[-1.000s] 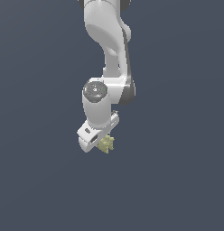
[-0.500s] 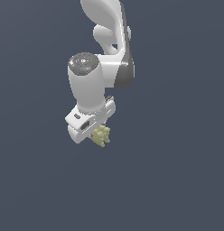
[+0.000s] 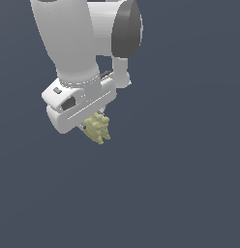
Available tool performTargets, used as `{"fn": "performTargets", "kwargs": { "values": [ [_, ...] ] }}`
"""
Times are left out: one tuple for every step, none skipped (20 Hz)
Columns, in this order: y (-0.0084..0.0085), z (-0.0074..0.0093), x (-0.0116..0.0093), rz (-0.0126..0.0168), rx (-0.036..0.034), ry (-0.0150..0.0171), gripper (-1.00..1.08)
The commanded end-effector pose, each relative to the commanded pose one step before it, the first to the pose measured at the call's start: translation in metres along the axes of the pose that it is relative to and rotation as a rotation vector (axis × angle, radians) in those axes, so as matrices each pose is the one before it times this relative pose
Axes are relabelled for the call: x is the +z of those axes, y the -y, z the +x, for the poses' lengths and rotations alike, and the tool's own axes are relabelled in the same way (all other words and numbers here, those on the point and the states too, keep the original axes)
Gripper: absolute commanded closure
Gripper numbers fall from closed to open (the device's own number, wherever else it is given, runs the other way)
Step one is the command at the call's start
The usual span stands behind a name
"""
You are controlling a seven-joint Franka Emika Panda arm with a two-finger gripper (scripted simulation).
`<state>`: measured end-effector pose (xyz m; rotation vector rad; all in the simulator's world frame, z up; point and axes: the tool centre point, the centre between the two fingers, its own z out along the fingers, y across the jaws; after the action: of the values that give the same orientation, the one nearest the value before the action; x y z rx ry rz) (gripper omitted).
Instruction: Pick up the object and move it to a goal position.
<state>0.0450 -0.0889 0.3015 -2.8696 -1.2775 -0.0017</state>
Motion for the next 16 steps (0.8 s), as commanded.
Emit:
{"fn": "performTargets", "kwargs": {
  "values": [
    [-0.00393, -0.00487, -0.02809, 0.00039, -0.00031, 0.00006, 1.08],
    [-0.00169, -0.00164, -0.01017, 0.0, 0.0, 0.0, 1.08],
    [-0.00161, -0.00151, -0.00946, 0.0, 0.0, 0.0, 1.08],
    [-0.00153, -0.00138, -0.00878, 0.0, 0.0, 0.0, 1.08],
    [-0.00145, -0.00126, -0.00812, 0.0, 0.0, 0.0, 1.08],
    [-0.00137, -0.00114, -0.00748, 0.0, 0.0, 0.0, 1.08],
    [-0.00129, -0.00103, -0.00686, 0.0, 0.0, 0.0, 1.08],
    [-0.00131, -0.00096, -0.00613, -0.00012, 0.00042, 0.00054, 1.08],
    [-0.00112, -0.00082, -0.00568, 0.0, 0.0, 0.0, 1.08],
    [-0.00104, -0.00072, -0.00511, 0.0, 0.0, 0.0, 1.08],
    [-0.00095, -0.00063, -0.00456, 0.0, 0.0, 0.0, 1.08],
    [-0.00086, -0.00054, -0.00404, 0.0, 0.0, 0.0, 1.08],
    [-0.00078, -0.00046, -0.00353, 0.0, 0.0, 0.0, 1.08],
    [-0.00069, -0.00039, -0.00307, 0.0, 0.0, 0.0, 1.08],
    [-0.00061, -0.00033, -0.00263, 0.0, 0.0, 0.0, 1.08],
    [-0.00059, -0.00032, -0.00218, -0.00022, 0.00044, 0.00048, 1.08]
  ]
}}
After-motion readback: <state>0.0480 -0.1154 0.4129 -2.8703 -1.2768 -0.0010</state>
